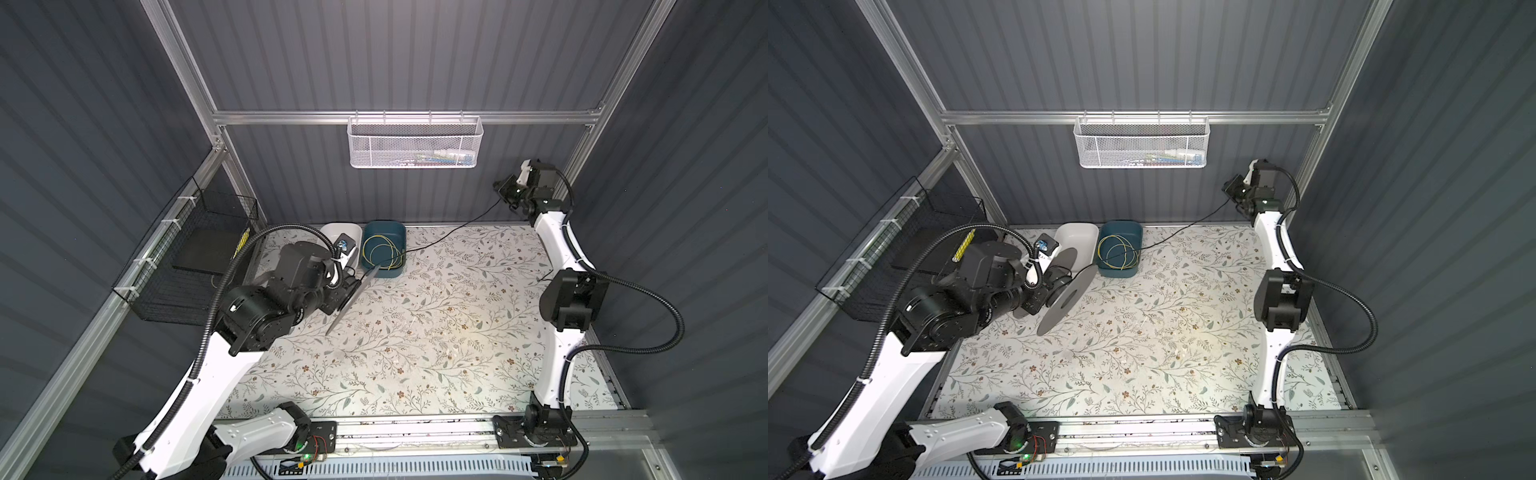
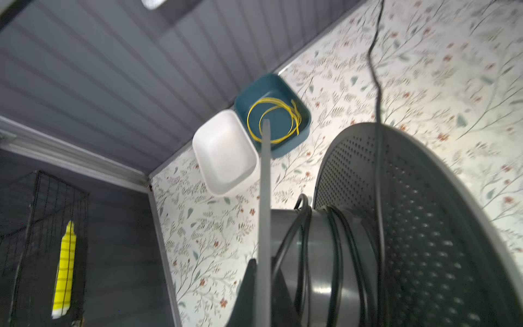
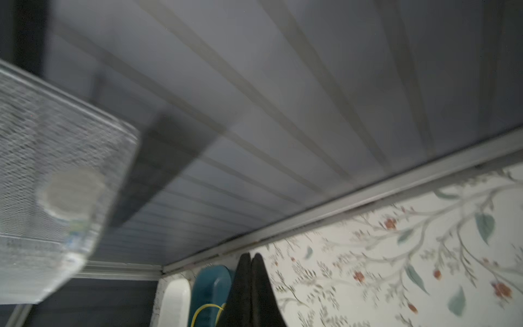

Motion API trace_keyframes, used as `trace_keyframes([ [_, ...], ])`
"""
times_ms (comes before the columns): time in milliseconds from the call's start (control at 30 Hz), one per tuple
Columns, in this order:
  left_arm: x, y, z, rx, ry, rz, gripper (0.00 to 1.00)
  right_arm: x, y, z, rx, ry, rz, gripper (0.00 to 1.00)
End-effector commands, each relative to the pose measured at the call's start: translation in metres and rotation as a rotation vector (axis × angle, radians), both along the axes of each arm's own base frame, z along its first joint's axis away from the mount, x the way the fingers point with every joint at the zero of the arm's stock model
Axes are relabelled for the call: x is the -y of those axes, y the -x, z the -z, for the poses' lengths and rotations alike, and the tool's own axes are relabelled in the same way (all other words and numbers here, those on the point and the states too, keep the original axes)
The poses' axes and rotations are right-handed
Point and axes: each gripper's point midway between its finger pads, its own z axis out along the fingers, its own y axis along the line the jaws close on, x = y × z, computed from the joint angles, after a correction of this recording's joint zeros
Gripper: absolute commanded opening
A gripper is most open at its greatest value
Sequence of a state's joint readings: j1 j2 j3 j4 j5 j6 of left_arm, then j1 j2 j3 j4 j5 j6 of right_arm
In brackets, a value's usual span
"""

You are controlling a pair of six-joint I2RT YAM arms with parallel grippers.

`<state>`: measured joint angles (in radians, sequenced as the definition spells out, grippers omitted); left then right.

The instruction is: Wrap the cables

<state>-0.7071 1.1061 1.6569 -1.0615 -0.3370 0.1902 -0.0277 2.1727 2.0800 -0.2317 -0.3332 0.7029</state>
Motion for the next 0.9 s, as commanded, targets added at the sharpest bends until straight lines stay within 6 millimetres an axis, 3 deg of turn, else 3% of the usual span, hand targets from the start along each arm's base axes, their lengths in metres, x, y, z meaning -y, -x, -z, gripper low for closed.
trace_keyframes([
  [0,0.021,-0.003,-0.088,0.202,0.296,0.056,0.0,-0.018,0.021,0.027,-0.015,0.005,-0.002,0.0],
  [200,0.036,-0.011,-0.166,0.343,0.534,0.08,0.0,-0.08,0.075,0.076,-0.062,0.039,-0.081,0.0],
  [333,0.03,-0.036,-0.191,0.414,0.603,-0.043,0.0,-0.117,0.121,0.103,-0.082,0.101,-0.143,0.0],
  [433,0.014,-0.063,-0.194,0.473,0.618,-0.225,0.0,-0.141,0.161,0.107,-0.076,0.101,-0.199,0.0],
  [533,-0.012,-0.089,-0.19,0.505,0.648,-0.401,0.0,-0.17,0.211,0.081,-0.031,0.112,-0.277,0.0],
  [667,-0.04,-0.116,-0.175,0.564,0.532,-0.614,0.0,-0.213,0.273,0.021,0.104,0.126,-0.41,0.0],
  [767,-0.047,-0.138,-0.149,0.589,0.368,-0.735,0.0,-0.237,0.303,-0.025,0.2,0.133,-0.503,0.0],
  [867,-0.054,-0.153,-0.116,0.57,0.228,-0.814,0.0,-0.238,0.318,-0.065,0.285,0.114,-0.536,0.0],
])
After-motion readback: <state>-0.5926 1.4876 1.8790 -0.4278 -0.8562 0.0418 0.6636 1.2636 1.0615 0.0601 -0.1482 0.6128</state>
